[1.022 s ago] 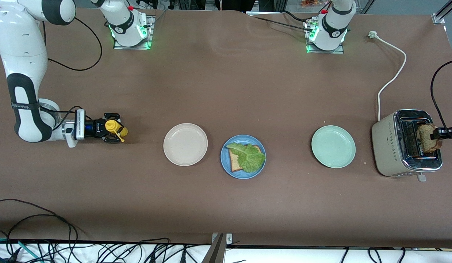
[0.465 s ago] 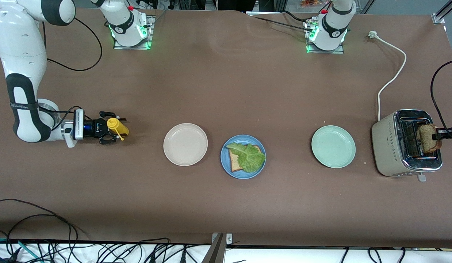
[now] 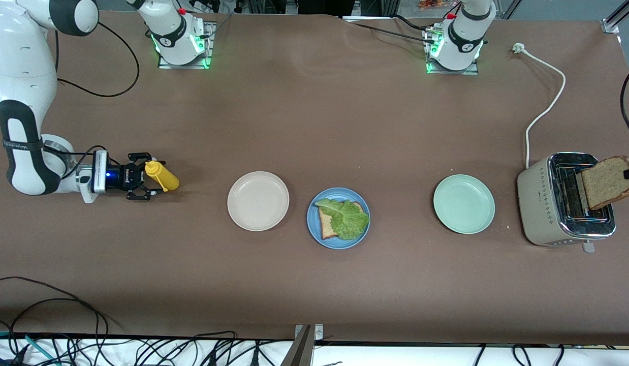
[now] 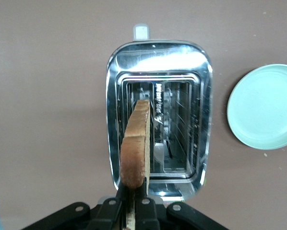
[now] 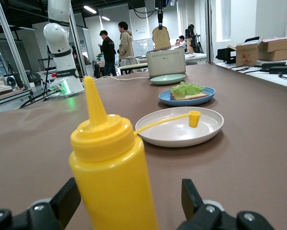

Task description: Make sandwich in blue plate with both arms

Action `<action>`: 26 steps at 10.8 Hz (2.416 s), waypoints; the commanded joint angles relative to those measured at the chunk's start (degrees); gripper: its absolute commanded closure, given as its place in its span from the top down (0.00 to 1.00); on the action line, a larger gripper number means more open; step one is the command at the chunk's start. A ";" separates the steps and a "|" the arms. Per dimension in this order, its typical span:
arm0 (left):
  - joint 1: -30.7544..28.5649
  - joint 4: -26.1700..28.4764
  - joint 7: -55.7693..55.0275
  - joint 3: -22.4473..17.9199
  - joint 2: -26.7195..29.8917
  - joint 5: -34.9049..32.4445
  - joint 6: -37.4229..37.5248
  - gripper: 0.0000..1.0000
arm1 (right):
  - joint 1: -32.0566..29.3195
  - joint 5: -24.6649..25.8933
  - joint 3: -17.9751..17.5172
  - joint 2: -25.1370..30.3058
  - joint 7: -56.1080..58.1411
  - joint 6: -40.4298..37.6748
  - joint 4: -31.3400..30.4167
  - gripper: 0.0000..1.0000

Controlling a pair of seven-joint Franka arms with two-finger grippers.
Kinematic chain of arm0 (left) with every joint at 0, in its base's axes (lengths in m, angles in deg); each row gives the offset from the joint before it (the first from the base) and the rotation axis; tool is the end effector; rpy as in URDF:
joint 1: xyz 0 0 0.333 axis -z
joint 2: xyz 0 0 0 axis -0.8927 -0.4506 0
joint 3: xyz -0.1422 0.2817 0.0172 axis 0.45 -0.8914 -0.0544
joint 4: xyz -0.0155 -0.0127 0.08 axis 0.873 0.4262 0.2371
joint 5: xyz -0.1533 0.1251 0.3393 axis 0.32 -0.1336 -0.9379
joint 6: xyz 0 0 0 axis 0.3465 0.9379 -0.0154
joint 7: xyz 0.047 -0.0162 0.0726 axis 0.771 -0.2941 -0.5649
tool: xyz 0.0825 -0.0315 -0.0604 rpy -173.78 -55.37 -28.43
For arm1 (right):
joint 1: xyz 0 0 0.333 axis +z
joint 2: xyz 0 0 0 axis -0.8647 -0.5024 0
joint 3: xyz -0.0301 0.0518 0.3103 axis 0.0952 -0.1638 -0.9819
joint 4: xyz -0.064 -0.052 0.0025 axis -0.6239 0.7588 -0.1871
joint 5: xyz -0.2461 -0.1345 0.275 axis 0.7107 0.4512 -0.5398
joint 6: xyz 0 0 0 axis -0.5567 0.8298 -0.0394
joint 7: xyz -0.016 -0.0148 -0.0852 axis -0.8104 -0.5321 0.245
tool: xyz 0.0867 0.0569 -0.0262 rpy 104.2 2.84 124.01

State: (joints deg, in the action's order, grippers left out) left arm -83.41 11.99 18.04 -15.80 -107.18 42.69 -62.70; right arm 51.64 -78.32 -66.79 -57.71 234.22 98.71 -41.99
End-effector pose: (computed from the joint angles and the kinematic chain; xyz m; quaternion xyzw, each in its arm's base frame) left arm 0.6066 0.2499 0.4729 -0.9980 0.0157 0.0602 0.0093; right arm 0.5623 -0.1032 0.1213 -0.5630 -0.5428 -0.3814 0.4929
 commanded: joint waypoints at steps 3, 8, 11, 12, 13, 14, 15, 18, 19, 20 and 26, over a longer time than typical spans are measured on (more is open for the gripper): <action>0.59 -4.75 1.48 0.75 6.85 1.05 11.19 0.00 | -4.97 7.57 0.04 -0.32 -3.12 -1.46 4.07 0.93; 3.84 -4.75 0.87 0.22 6.68 1.85 11.11 0.00 | -5.33 15.93 4.96 4.23 -22.96 -4.27 12.16 0.96; 9.73 -3.87 -3.94 -0.40 5.80 4.04 10.93 0.00 | -4.72 22.78 4.53 10.56 -42.97 -4.36 17.16 0.96; 10.69 -3.18 -4.31 -0.39 5.71 6.57 10.93 0.00 | -3.67 25.24 4.44 13.01 -50.09 -4.97 17.87 0.96; 11.49 -2.39 -5.36 -0.39 5.36 10.16 10.93 0.00 | -1.74 28.14 4.44 16.17 -56.51 -4.89 18.14 0.96; 13.41 -1.42 -7.63 -0.39 4.84 12.28 10.93 0.00 | 0.45 31.47 4.70 19.51 -64.58 -4.71 18.15 0.96; 14.65 -0.46 -8.96 -0.39 3.53 16.05 10.93 0.00 | 3.00 35.77 4.62 22.68 -73.19 -4.36 18.15 0.96; 18.68 3.42 -13.26 -0.39 1.33 27.75 9.53 0.00 | 11.51 50.79 4.35 29.72 -94.30 -0.50 18.15 0.96; 20.35 3.33 -15.54 -0.39 0.62 28.73 8.83 0.00 | 14.42 55.71 4.35 30.52 -100.90 -0.32 18.15 0.97; 21.50 3.42 -17.31 -0.39 -0.17 31.87 7.86 0.00 | 17.32 60.03 4.26 31.49 -106.10 0.64 17.88 0.97; 30.37 3.42 -18.12 -0.39 -9.56 56.92 -3.37 0.00 | 24.72 71.14 4.18 40.53 -124.41 20.73 2.01 1.00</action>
State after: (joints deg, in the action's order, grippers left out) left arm -57.02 15.70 0.35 -15.25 -113.54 92.50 -61.45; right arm 74.60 -9.59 -62.65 -24.75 114.78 109.85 -28.83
